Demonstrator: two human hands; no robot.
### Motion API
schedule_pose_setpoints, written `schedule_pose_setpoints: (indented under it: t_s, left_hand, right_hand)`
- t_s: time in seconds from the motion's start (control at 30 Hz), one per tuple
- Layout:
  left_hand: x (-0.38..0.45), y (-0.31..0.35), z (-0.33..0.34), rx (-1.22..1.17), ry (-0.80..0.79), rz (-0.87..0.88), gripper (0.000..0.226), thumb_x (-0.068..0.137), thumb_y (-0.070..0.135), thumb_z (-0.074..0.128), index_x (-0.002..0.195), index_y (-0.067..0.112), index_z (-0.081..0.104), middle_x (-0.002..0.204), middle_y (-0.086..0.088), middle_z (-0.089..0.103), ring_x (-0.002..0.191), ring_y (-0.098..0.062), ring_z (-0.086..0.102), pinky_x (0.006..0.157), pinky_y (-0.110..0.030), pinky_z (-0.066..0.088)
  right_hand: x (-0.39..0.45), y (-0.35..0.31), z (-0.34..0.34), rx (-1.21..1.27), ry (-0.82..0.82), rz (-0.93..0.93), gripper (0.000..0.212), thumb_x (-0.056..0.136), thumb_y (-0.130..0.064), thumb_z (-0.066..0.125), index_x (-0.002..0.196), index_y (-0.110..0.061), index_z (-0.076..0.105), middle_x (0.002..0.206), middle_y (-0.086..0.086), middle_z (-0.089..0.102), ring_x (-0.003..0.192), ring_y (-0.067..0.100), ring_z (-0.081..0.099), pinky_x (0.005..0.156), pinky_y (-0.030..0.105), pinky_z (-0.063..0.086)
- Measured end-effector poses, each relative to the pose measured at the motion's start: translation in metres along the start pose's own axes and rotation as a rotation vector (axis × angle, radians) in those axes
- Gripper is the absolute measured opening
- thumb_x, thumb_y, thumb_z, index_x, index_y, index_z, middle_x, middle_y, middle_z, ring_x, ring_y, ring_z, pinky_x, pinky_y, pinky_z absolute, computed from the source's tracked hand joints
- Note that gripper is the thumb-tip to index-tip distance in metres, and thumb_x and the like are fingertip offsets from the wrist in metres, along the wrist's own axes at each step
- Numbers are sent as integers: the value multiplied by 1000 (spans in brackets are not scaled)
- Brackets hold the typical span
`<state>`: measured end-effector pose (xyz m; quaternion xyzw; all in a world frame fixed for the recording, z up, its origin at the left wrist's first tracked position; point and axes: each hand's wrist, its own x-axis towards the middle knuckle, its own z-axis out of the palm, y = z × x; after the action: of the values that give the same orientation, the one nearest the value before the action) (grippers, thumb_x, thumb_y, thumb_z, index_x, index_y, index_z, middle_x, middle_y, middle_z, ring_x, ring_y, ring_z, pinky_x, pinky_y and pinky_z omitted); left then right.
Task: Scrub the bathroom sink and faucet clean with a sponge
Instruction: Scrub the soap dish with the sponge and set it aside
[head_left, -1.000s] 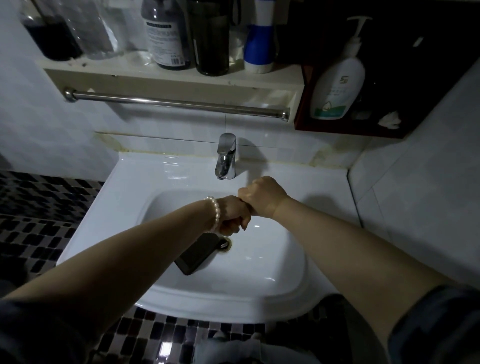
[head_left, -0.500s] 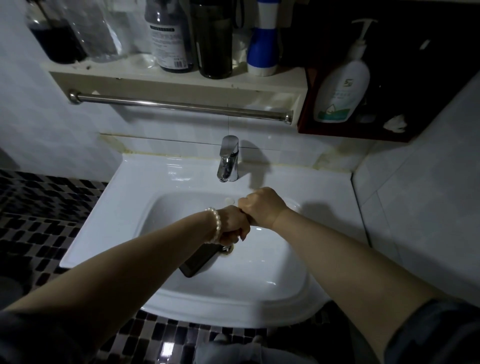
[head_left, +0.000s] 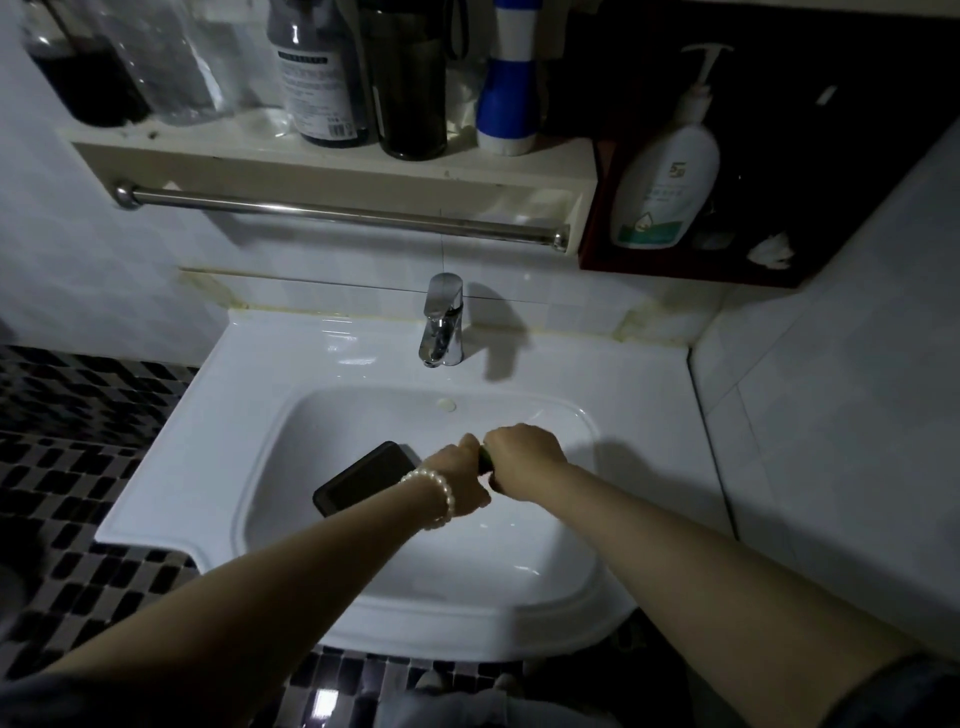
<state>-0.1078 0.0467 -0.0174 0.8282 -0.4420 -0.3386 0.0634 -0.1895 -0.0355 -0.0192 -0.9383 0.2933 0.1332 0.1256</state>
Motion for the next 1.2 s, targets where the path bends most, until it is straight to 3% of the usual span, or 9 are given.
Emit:
schedule_pose_setpoints:
  t_s: [0.13, 0.2, 0.37, 0.53, 0.7, 0.8, 0.9, 1.1, 1.2]
  left_hand:
    - [-2, 5, -10, -632, -114, -30, 51, 77, -3, 56, 124, 12, 47, 103, -10, 55, 82, -22, 59, 54, -26, 52]
    - [-5, 4, -18, -875, -170, -27, 45, 83, -1, 46, 125, 15, 50, 108, -11, 59, 95, -24, 59, 73, -35, 56]
    - [-7, 0, -17, -1082, -172, -17, 46, 84, -6, 46, 121, 20, 59, 122, -12, 56, 115, -33, 50, 94, -46, 47]
    - [0, 1, -6, -1256, -209, -7, 77, 76, -27, 45, 132, 26, 47, 115, -11, 55, 105, -32, 55, 73, -40, 56]
    - [10, 1, 5, -1496, -253, -7, 72, 72, -30, 50, 118, 25, 53, 112, -20, 62, 100, -37, 63, 70, -40, 57]
    - [14, 3, 11, -1562, -282, -17, 69, 65, -27, 55, 113, 22, 55, 98, -17, 71, 88, -35, 69, 67, -39, 58]
    - [17, 3, 17, -1582, -255, -79, 71, 58, -23, 60, 118, 14, 52, 103, -18, 68, 92, -35, 67, 72, -41, 57]
    - [29, -4, 33, -1506, -174, -162, 65, 67, -21, 63, 125, 5, 47, 96, -18, 70, 88, -32, 68, 69, -39, 58]
    - [36, -8, 39, -1108, -79, -174, 75, 66, 6, 81, 131, 11, 45, 113, -11, 65, 100, -26, 64, 82, -40, 54]
  right_hand:
    - [-5, 17, 0, 592, -348, 210, 49, 70, -25, 77, 101, -17, 41, 85, 2, 53, 76, 18, 47, 55, 26, 36]
    - [-11, 26, 0, 864, -419, 246, 55, 70, -26, 78, 111, -20, 42, 87, 0, 55, 78, 15, 48, 58, 26, 38]
    - [-19, 49, 7, 1261, -338, 311, 16, 87, -33, 62, 93, -18, 59, 89, 2, 59, 78, 16, 50, 61, 25, 37]
    - [-25, 61, 14, 1536, -254, 467, 30, 90, -41, 58, 103, -14, 63, 81, 4, 60, 66, 15, 51, 55, 24, 34]
    - [-26, 68, 27, 1910, -186, 654, 52, 78, -52, 68, 107, -10, 67, 100, 11, 72, 88, 26, 70, 74, 32, 57]
    - [-26, 68, 37, 2081, -200, 761, 51, 69, -59, 71, 92, -12, 68, 72, 7, 73, 58, 20, 70, 48, 23, 51]
    - [-28, 67, 45, 2177, -208, 689, 66, 61, -67, 70, 95, -11, 69, 80, 11, 72, 66, 23, 69, 57, 27, 52]
    - [-39, 70, 46, 2198, -184, 534, 33, 87, -7, 55, 119, 0, 56, 108, 21, 61, 96, 32, 61, 75, 43, 54]
    - [-42, 78, 38, 2043, -102, 528, 18, 89, -4, 54, 106, -5, 60, 98, 15, 65, 85, 27, 63, 71, 39, 54]
